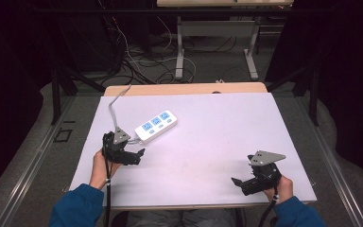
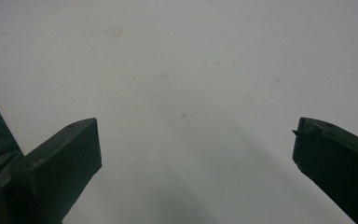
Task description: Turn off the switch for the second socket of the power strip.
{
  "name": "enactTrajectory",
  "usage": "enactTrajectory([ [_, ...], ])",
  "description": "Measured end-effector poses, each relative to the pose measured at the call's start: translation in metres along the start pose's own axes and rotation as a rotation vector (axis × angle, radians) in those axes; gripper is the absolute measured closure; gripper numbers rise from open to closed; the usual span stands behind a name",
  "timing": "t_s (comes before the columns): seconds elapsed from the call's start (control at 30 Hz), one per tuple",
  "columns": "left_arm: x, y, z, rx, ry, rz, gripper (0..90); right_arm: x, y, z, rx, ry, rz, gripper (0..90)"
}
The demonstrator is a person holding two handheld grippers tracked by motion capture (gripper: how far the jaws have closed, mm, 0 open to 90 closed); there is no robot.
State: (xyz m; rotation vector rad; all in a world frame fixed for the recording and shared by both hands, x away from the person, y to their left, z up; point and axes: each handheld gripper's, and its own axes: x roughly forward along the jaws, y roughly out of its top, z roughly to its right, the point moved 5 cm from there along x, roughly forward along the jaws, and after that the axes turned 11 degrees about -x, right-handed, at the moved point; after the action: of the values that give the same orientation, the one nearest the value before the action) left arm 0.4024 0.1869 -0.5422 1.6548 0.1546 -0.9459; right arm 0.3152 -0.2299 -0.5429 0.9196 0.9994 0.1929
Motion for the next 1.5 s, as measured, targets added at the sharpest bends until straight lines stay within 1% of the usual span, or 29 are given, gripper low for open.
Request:
enactTrajectory([
  [0.23,0.006,0.005,-0.001,-0.002,0.001,-0.001,0.1,0.000,0.000,0.000,-0.002,0.000,0.001,0.5],
  [0.37,0.010,0.008,-0.001,-0.006,-0.005,0.001,0.1,0.000,0.000,0.000,0.001,0.000,0.001,0.5],
  [0.4,0.011,0.009,-0.001,0.000,0.002,0.001,0.1,0.000,0.000,0.000,0.001,0.000,0.001,0.5],
  [0.43,0.012,0.009,0.000,-0.009,-0.004,-0.001,0.1,0.000,0.000,0.000,0.003,0.001,0.000,0.5],
  [0.5,0.014,0.011,-0.001,0.000,-0.002,-0.002,0.1,0.000,0.000,-0.001,0.006,0.008,-0.005,0.5],
  [0.53,0.016,0.012,-0.002,-0.001,-0.004,0.003,0.1,0.000,0.000,0.000,-0.004,0.000,0.003,0.5],
  [0.6,0.018,0.014,-0.002,-0.007,-0.008,0.001,0.1,0.000,0.000,0.001,-0.010,0.000,0.004,0.5],
  [0.63,0.018,0.015,-0.002,0.001,0.000,0.001,0.1,0.000,0.000,0.001,-0.009,0.000,0.003,0.5],
  [0.67,0.020,0.016,-0.002,-0.008,-0.007,0.009,0.1,0.000,0.000,0.001,-0.010,0.000,0.004,0.5],
  [0.73,0.022,0.019,-0.003,-0.007,-0.003,0.008,0.1,0.000,0.000,0.001,-0.009,0.000,0.004,0.5],
  [0.77,0.023,0.019,-0.002,-0.015,-0.012,0.003,0.1,0.000,0.000,0.001,-0.008,0.000,0.004,0.5],
  [0.8,0.024,0.021,-0.003,-0.010,-0.007,0.007,0.1,0.000,0.000,0.001,-0.008,0.000,0.005,0.5],
  [0.83,0.026,0.022,-0.003,-0.016,-0.010,0.002,0.1,0.000,0.000,0.001,-0.009,0.000,0.004,0.5],
  [0.87,0.028,0.023,-0.003,-0.022,-0.014,0.016,0.1,0.000,0.000,0.001,-0.010,0.001,0.004,0.5],
  [0.9,0.029,0.024,-0.003,-0.016,-0.006,0.012,0.1,0.000,0.000,0.000,0.001,0.001,0.001,0.5],
  [1.03,0.034,0.028,-0.003,-0.018,-0.013,0.006,0.1,0.000,0.000,0.000,0.000,0.001,0.001,0.5],
  [1.07,0.036,0.030,-0.003,-0.028,-0.011,0.009,0.1,0.000,0.000,0.000,0.000,0.002,0.001,0.5],
  [1.13,0.038,0.031,-0.003,-0.027,-0.018,0.007,0.1,0.000,0.000,0.001,-0.009,0.000,0.004,0.5],
  [1.17,0.040,0.032,-0.003,-0.037,-0.016,0.007,0.1,0.000,0.000,0.001,-0.009,0.000,0.004,0.6],
  [1.2,0.041,0.034,-0.005,-0.029,-0.014,0.006,0.0,0.000,0.000,0.001,-0.009,0.000,0.004,0.5],
  [1.23,0.042,0.034,-0.004,-0.046,-0.020,0.009,0.0,0.000,0.000,0.000,0.001,0.002,0.001,0.5],
  [1.27,0.043,0.035,-0.005,-0.039,-0.016,0.011,0.0,0.000,0.000,0.000,-0.003,0.000,0.002,0.5],
  [1.3,0.044,0.035,-0.005,-0.040,-0.013,0.003,0.0,0.000,0.000,0.000,0.000,0.003,0.002,0.5],
  [1.33,0.046,0.036,-0.005,-0.050,-0.017,0.011,0.0,0.000,0.000,0.000,0.001,0.001,0.000,0.5],
  [1.37,0.046,0.037,-0.006,-0.048,-0.016,0.004,0.0,0.000,0.000,0.000,0.001,0.001,0.000,0.5],
  [1.4,0.048,0.038,-0.006,-0.048,-0.011,0.009,0.0,0.000,0.000,0.000,0.002,0.001,0.000,0.5],
  [1.43,0.049,0.038,-0.006,-0.061,-0.014,0.007,0.0,0.000,0.000,0.000,0.002,0.001,0.000,0.5],
  [1.47,0.050,0.039,-0.007,-0.054,-0.013,0.007,0.0,0.000,0.000,0.000,0.002,0.001,0.000,0.6],
  [1.5,0.051,0.040,-0.007,-0.069,-0.015,0.011,0.0,0.000,0.000,0.000,0.004,0.007,-0.004,0.5],
])
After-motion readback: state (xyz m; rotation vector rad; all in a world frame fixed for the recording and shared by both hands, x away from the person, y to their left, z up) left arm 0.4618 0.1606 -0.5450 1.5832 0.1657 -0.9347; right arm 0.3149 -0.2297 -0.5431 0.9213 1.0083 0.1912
